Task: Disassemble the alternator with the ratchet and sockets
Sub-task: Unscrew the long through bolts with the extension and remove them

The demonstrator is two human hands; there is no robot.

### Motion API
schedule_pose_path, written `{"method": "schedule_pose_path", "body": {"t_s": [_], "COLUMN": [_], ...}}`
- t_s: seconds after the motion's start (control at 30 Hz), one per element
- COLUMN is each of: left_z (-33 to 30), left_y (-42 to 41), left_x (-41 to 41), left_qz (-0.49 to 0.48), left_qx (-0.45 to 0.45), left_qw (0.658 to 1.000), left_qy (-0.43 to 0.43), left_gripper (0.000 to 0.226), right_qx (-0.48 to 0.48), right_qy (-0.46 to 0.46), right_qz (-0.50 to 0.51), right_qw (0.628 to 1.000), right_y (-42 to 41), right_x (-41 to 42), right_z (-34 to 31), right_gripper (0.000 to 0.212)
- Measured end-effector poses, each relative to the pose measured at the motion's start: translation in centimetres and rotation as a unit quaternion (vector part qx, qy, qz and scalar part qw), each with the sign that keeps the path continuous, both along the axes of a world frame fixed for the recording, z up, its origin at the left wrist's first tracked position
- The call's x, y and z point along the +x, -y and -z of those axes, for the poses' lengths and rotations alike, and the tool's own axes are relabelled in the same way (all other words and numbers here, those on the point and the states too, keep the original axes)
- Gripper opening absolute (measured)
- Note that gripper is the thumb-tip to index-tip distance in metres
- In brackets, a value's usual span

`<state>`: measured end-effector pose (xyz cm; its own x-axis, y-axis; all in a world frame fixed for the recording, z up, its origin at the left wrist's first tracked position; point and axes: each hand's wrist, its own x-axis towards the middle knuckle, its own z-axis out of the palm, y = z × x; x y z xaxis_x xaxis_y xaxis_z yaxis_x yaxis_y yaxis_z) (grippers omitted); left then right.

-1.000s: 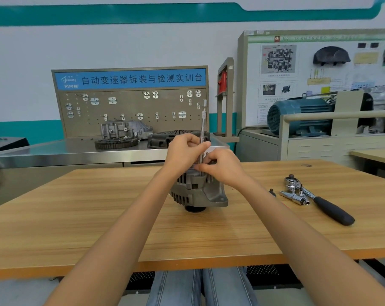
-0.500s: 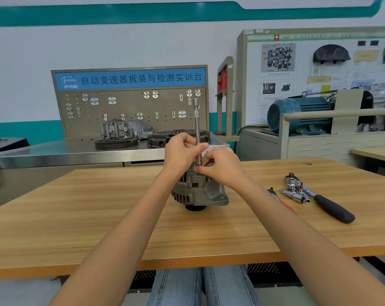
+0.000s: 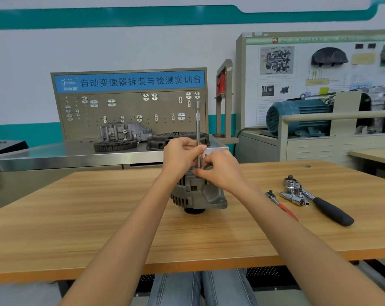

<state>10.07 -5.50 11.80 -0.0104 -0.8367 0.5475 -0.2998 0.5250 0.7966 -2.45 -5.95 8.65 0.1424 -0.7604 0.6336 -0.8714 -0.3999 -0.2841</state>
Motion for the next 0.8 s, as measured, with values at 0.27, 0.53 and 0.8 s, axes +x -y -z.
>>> {"method": "schedule_pose_path", "body": {"t_s": [0.27, 0.53, 0.8], "left_z": [-0.03, 0.86, 0.63], "left_y": [0.09, 0.02, 0.32], "left_x": [-0.13, -0.02, -0.32], "left_qz": [-0.058, 0.052, -0.013], "left_qx": [-0.045, -0.027, -0.03], "left_qw": [0.997, 0.998, 0.999], "left_qy": [0.04, -0.003, 0.001], "left_gripper": [0.028, 0.012, 0.017], "right_qx": [-0.003, -0.002, -0.005], "right_qy": [0.005, -0.003, -0.002], "right_qz": [0.002, 0.013, 0.002], "right_qw": [1.0, 1.0, 1.0], "right_y": [0.06, 0.49, 0.33], "right_x": [0.06, 0.0, -0.11], "right_z": [0.1, 0.17, 0.23], "right_gripper": [0.022, 0.02, 0.022]}}
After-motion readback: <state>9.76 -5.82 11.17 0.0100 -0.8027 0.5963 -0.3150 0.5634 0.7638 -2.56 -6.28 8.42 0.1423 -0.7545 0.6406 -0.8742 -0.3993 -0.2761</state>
